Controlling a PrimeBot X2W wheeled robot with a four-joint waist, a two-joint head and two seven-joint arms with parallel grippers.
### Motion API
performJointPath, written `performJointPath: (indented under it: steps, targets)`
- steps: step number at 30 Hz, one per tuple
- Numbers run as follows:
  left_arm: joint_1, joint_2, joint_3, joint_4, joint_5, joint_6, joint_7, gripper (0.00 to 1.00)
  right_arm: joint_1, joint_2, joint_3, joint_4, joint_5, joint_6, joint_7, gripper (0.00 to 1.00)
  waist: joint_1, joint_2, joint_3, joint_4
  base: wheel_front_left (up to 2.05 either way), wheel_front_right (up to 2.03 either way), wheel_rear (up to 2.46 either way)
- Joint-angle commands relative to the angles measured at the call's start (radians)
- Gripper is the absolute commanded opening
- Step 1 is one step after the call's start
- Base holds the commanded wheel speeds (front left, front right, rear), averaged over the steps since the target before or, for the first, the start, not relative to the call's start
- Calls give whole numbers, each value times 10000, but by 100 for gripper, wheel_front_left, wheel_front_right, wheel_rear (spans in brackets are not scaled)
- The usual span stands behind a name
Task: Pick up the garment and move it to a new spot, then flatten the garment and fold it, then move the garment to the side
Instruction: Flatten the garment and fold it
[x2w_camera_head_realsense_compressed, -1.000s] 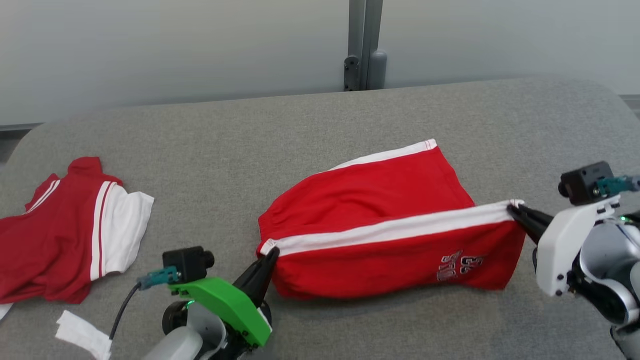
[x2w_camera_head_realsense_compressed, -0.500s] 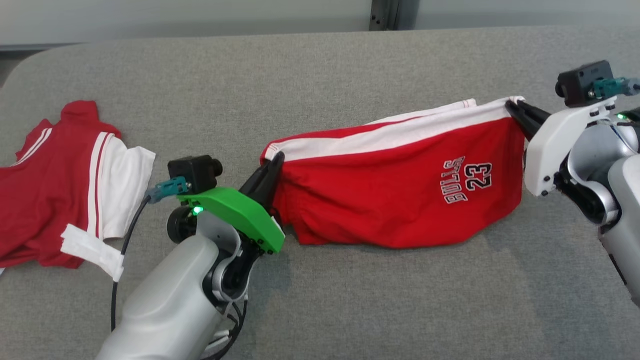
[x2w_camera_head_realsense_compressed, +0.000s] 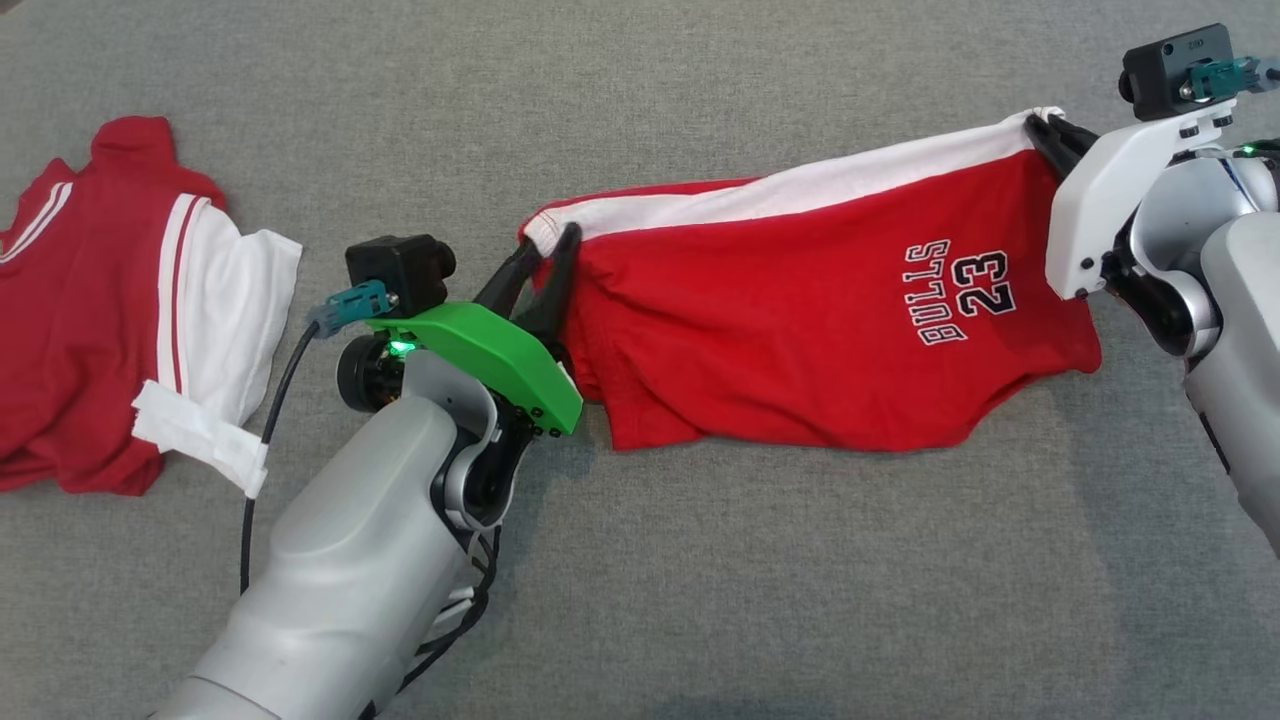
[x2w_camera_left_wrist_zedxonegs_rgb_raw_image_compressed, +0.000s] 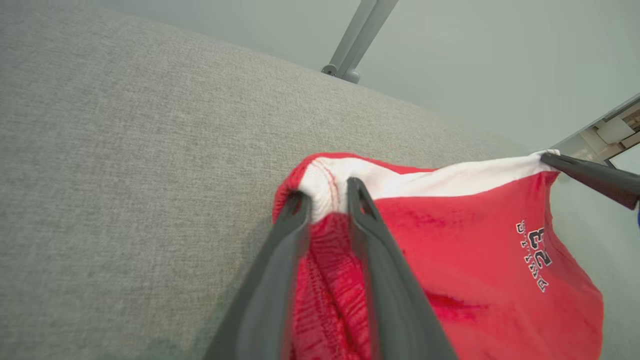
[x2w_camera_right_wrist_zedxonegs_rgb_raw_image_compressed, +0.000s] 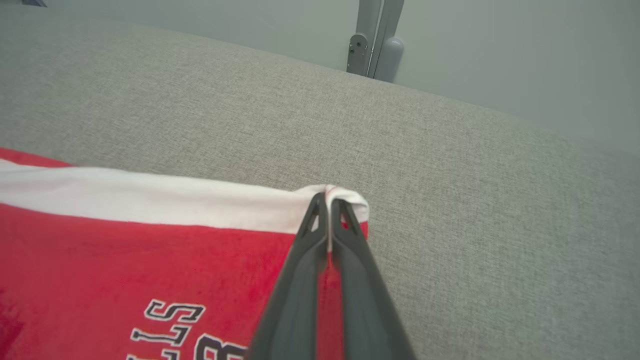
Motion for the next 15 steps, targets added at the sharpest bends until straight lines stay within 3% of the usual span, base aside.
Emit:
performJointPath:
  steps: [1,9,15]
  targets:
    - [-163,-47,3,140,123,-96,-109,100,-176,82,-12,152,74,-11,-280,100,0,0,-42,37,0,0,0]
    - [503,-71,-45,650,274,-471,-616,100,14,433,134,1220,322,-12,-524,100,0,0,-973,15,0,0,0]
    - [1568,237,93,519,450,-393,-833,100,572,367,154,1550,799,-12,-318,100,0,0,-1998,21,0,0,0]
